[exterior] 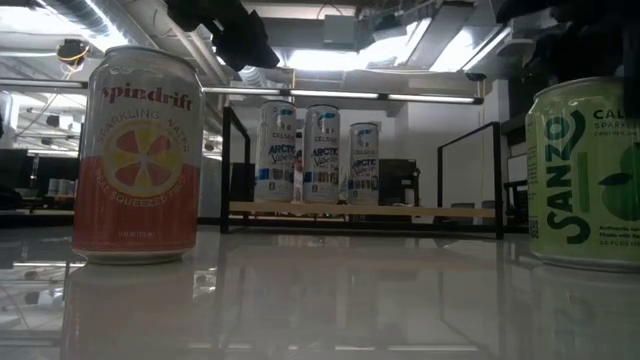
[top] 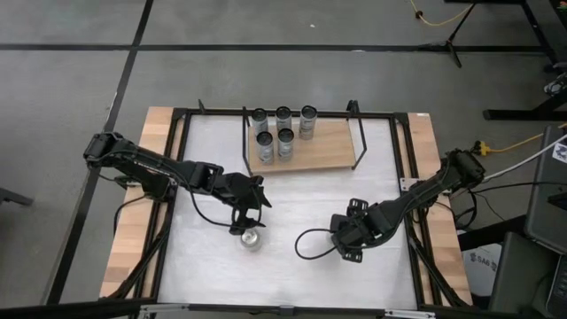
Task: Place canned beverage on shelf
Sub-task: Put the green soda can on the shelf
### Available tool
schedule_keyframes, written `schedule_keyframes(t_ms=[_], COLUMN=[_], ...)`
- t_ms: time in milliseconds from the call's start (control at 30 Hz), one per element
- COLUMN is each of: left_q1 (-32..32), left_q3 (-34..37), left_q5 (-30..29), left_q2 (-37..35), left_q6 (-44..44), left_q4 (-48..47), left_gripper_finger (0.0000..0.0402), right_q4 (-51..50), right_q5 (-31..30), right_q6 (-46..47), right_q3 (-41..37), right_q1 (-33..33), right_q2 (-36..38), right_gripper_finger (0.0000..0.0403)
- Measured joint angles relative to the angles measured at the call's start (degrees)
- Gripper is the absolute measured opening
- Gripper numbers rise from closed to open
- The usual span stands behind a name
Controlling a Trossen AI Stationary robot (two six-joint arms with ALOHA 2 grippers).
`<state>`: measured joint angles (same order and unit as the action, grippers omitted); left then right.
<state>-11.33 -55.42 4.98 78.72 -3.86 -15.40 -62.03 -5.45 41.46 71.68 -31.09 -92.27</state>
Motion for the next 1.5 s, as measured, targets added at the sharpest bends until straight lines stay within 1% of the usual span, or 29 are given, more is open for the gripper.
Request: schedule_keyframes(t_ms=[200,333,467,800,1267,1367,1500], left_q1=[0.07,0.07,0.07,0.07,0.07,0.07,0.07], left_q3=[0.0,0.0,0.0,0.0,0.0,0.0,0.0], left_q5=[-0.01,-0.01,-0.01,-0.01,-0.01,-0.02,-0.03], left_q2=[0.0,0.0,0.0,0.0,0.0,0.0,0.0], left_q6=[0.0,-0.06,-0.33,-0.48,-0.48,-0.48,-0.48], left_q4=[0.0,0.02,0.02,0.02,0.02,0.02,0.0], left_gripper_finger=[0.0292,0.0292,0.0292,0.0292,0.0292,0.0292,0.0292], right_q4=[4.02,6.49,6.89,9.85,9.72,9.65,9.63], right_q5=[-0.17,-2.71,-4.31,-5.07,-5.0,-4.98,-4.1], right_q6=[-3.42,-5.83,-5.89,-5.89,-5.96,-5.98,-5.99], right_q3=[-2.62,-3.51,-3.62,-3.65,-3.65,-3.65,-3.65], right_q1=[0.0,-0.02,-0.02,-0.02,-0.02,-0.02,0.0], right_q2=[0.0,-0.02,-0.02,-0.02,-0.1,-0.28,-0.28], right_gripper_finger=[0.0344,0.0344,0.0344,0.0344,0.0344,0.0336,0.0305])
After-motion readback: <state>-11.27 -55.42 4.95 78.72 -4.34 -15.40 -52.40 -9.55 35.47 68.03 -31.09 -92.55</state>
